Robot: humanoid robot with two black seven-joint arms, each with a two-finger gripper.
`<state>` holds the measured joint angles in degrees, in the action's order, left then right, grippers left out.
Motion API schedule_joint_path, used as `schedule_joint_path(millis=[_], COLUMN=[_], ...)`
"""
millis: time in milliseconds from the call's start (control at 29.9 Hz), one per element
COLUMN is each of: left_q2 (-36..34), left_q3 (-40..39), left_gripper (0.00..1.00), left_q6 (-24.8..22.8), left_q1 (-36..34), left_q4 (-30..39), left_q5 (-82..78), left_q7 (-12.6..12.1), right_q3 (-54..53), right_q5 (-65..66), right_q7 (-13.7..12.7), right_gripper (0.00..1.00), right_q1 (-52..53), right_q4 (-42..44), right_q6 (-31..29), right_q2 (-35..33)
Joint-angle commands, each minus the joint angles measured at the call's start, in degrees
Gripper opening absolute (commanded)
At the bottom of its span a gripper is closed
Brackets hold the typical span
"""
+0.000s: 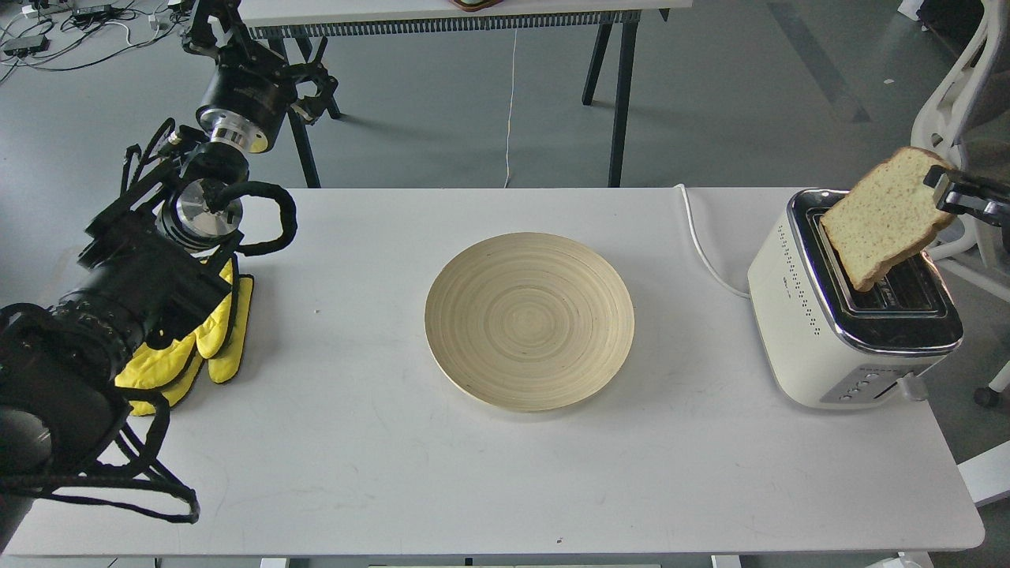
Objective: Put bread in toaster with right arm
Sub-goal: 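Lower the bread slice into the toaster slot with the right gripper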
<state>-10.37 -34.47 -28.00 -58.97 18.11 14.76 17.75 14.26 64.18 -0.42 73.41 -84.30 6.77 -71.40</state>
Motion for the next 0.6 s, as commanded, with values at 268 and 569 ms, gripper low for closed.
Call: schedule_joint_path(millis=[268, 569], left_q2=[0.0, 0.1], left_q3=[-0.1, -0.1], left_gripper=[1.0, 1.0], left_q6=[0.0, 0.0], left_q1=[0.0, 0.0], left_q4=[0.0, 0.0], left_q5=[0.0, 0.0], left_q7=[0.0, 0.0], right_q3=[-0.1, -4.2], right_q5=[-0.1, -0.2], right_q7=[0.0, 0.8], right_gripper=[0.09, 0.95], right_q1=[-2.7, -2.7], right_q4=[0.8, 0.7], right_q6=[0.0, -0.1], right_q2=[1.3, 1.3])
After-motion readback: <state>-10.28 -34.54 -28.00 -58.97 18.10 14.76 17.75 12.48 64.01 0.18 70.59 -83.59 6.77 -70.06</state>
